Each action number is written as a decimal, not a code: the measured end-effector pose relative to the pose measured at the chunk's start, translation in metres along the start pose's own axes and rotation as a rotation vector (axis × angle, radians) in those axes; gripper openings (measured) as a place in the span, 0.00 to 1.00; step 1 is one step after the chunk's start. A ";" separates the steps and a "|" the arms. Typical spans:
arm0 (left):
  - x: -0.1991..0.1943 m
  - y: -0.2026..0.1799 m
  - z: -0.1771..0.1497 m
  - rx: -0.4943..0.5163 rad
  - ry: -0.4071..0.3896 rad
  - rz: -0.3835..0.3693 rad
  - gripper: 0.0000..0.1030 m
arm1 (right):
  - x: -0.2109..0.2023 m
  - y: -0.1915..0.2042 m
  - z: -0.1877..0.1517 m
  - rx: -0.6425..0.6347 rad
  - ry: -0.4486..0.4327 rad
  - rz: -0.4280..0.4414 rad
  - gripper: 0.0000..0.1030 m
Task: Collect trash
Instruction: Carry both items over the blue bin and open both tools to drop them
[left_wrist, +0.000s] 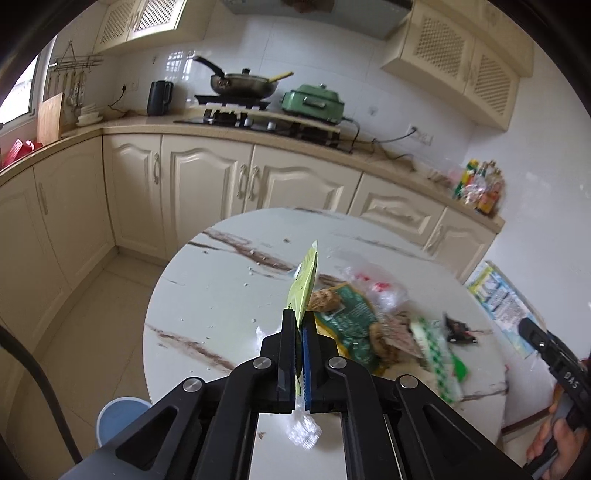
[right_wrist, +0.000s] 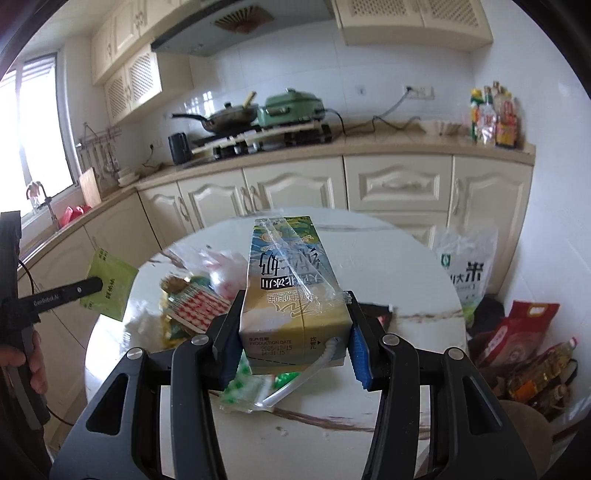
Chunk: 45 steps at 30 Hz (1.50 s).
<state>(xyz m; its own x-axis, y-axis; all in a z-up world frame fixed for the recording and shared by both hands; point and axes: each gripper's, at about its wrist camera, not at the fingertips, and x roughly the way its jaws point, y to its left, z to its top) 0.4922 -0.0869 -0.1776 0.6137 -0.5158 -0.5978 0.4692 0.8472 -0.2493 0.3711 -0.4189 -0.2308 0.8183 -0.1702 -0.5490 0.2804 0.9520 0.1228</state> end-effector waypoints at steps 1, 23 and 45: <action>-0.011 0.001 -0.002 -0.004 -0.013 -0.005 0.00 | -0.003 0.006 0.003 -0.010 -0.007 0.006 0.45; -0.155 0.213 -0.136 -0.236 0.080 0.362 0.00 | 0.051 0.336 -0.064 -0.380 0.148 0.546 0.45; -0.063 0.388 -0.250 -0.502 0.443 0.338 0.00 | 0.348 0.447 -0.280 -0.431 0.784 0.501 0.81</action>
<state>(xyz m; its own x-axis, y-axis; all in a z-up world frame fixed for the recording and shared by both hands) 0.4768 0.3059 -0.4275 0.3097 -0.2075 -0.9279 -0.1108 0.9614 -0.2520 0.6402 0.0192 -0.5985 0.1906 0.3396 -0.9211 -0.3341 0.9047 0.2644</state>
